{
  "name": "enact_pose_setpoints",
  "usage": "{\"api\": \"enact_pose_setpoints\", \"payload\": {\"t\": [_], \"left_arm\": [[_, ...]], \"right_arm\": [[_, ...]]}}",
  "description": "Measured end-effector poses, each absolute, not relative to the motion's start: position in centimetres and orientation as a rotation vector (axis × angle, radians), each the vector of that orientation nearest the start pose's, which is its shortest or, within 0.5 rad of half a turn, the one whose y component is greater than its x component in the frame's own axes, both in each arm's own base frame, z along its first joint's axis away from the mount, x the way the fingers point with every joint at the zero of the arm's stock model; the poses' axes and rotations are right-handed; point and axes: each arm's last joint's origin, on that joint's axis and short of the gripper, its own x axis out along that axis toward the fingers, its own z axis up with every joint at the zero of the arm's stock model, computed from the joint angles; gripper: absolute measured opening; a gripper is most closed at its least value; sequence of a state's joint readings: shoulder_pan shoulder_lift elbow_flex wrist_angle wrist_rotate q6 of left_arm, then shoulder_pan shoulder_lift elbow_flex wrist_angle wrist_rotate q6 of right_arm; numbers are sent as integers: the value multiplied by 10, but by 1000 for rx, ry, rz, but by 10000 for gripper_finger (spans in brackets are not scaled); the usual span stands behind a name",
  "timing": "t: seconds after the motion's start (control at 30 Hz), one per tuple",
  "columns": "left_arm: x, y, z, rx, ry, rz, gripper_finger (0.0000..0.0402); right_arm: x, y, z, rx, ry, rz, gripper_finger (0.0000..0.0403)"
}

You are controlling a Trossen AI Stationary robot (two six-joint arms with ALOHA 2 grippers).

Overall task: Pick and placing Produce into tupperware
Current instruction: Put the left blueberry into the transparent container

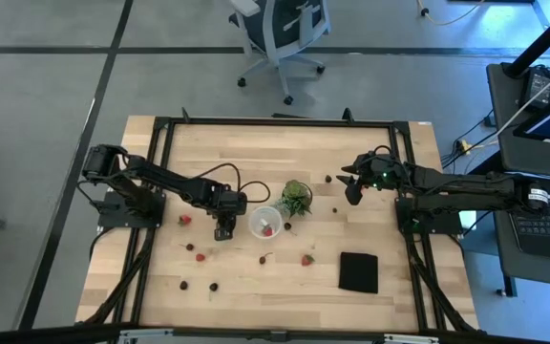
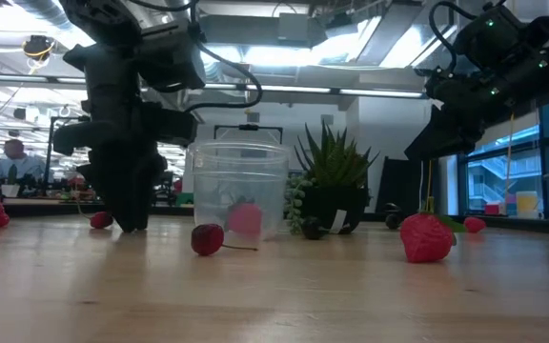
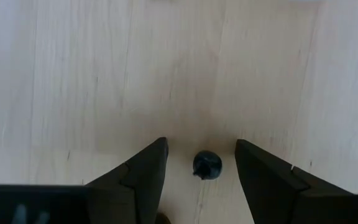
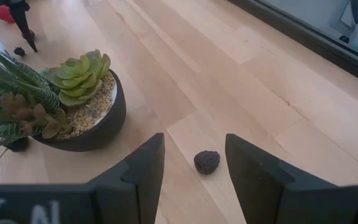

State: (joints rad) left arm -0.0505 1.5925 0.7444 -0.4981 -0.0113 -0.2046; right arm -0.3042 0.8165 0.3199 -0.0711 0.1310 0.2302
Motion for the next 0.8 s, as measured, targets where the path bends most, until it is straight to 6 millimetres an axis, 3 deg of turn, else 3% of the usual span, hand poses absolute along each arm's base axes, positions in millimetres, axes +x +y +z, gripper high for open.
{"api": "enact_pose_setpoints", "payload": {"t": [0.63,0.8], "left_arm": [[252,-13,128,-145,1367,94,184],[252,-13,128,-139,1367,101,162]], "right_arm": [[156,-53,180,273,519,-488,172],[156,-53,180,272,520,-488,172]]}}
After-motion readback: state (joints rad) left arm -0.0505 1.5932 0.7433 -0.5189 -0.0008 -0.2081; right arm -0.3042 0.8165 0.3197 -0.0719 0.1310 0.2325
